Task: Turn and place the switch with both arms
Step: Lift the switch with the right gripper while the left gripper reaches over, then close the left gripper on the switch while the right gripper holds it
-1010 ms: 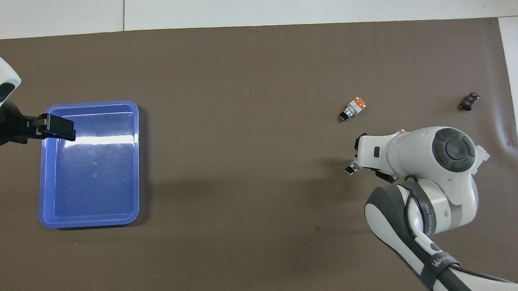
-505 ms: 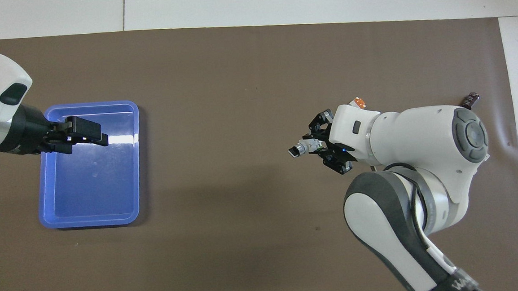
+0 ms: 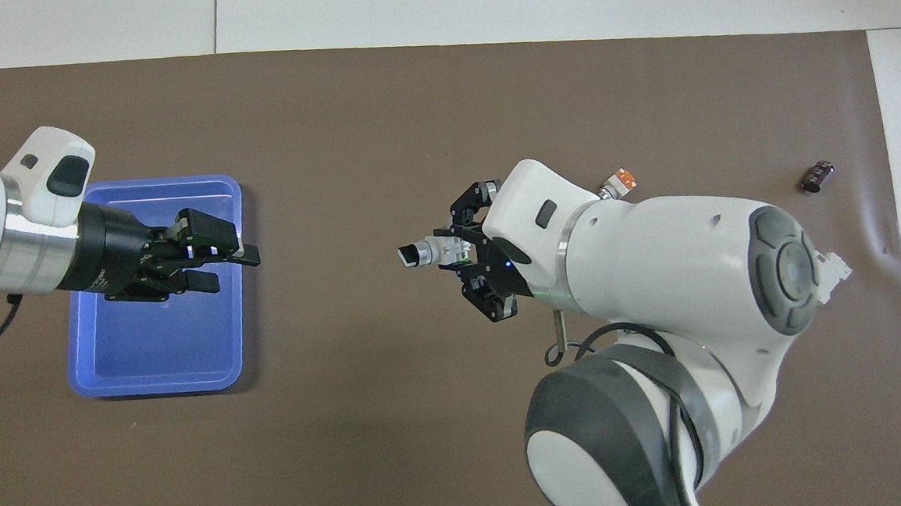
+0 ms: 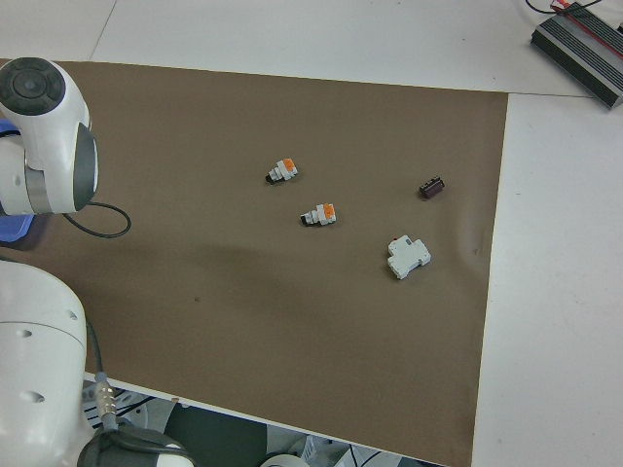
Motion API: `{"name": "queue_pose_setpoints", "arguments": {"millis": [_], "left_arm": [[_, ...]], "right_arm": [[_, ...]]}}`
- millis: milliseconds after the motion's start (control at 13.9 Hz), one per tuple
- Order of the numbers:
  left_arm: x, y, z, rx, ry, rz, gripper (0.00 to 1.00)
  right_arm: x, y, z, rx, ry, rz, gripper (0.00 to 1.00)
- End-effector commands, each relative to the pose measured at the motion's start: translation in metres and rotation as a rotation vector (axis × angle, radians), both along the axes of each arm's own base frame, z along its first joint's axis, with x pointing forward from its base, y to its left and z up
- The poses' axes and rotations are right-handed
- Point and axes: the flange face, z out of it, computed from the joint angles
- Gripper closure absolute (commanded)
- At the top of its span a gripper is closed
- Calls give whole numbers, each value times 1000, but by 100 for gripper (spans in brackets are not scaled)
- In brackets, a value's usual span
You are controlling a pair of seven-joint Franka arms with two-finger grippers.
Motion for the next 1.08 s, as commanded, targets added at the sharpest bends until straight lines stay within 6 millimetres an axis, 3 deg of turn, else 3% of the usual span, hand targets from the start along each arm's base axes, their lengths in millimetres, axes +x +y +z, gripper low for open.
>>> {"name": "queue_pose_setpoints", "arguments": {"millis": [0,216,794,1010], "left_arm": [[-11,-5,9,-110,48,90,45],[-14,-14,13,-174,97,127,51],[-29,-29,8,-286,145,170,53],[-36,-38,3,-314,147,191,58]], "right_arm": [[-5,15,2,-15,-3,-38,100],[-9,19,0,-20,-2,-29,100],[-12,28,4,6,-17,-53,100],[-12,28,4,6,-16,-54,100]]}}
